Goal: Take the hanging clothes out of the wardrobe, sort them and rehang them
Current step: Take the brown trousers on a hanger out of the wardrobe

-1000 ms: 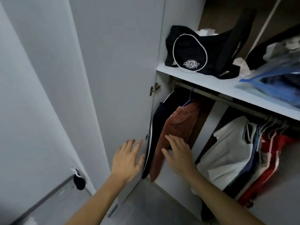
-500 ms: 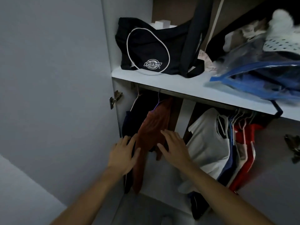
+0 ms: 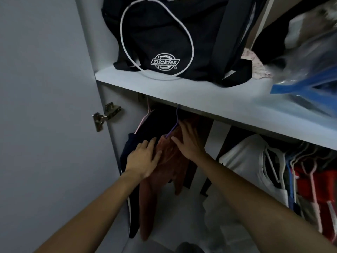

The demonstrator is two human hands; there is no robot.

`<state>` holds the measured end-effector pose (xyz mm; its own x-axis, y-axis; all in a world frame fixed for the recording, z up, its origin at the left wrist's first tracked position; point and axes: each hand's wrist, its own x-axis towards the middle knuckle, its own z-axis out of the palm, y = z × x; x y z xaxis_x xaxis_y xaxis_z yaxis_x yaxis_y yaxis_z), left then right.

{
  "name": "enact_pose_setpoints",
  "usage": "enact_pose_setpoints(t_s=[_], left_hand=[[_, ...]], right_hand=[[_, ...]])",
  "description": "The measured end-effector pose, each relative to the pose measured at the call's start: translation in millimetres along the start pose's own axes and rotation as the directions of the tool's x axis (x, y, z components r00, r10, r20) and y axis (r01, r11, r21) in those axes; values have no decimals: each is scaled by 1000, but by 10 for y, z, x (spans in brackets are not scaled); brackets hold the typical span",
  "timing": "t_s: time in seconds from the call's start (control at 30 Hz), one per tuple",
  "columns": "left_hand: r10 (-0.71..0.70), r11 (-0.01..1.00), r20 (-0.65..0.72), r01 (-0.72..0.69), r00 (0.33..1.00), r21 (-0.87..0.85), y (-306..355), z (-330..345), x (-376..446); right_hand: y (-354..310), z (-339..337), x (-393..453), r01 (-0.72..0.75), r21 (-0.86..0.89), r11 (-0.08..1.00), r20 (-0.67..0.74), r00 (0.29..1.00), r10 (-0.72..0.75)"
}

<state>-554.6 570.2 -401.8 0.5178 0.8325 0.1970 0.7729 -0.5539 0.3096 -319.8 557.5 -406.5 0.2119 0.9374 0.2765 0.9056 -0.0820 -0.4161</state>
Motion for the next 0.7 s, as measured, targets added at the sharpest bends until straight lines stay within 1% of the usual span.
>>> enact_pose_setpoints(t_s=[0.1,0.17,0.23,0.3,0.4,0.53,0.63,0.7], left_hand=[[15,1000,-7,-15,1000,-9,16,193,110],[25,1000,-63,-25,998,-10,3,321,170],[58,998,-143,-58,988,0,-19,402,219],[88,996,-185,-84,979,25,-40,448,258],[75,997,-190,-68,979,45,-42,489,299],[82,996,-225,-70,971,59,-49,497,292],[98,994,-260,-81,961,75,-106,440,257],[109,993,-275,-91,955,77,-161,379,227]], right_hand=[[68,129,240,-10,34,999,-57,998,12],[122,230,336,-2,44,999,-79,997,6],[176,312,392,37,45,998,-115,993,-31],[232,369,441,76,47,996,-156,986,-67],[282,401,489,89,50,995,-172,982,-79],[262,338,576,120,10,993,-202,973,-115],[182,319,583,129,71,989,-205,972,-112],[110,328,567,162,114,980,-227,965,-133]])
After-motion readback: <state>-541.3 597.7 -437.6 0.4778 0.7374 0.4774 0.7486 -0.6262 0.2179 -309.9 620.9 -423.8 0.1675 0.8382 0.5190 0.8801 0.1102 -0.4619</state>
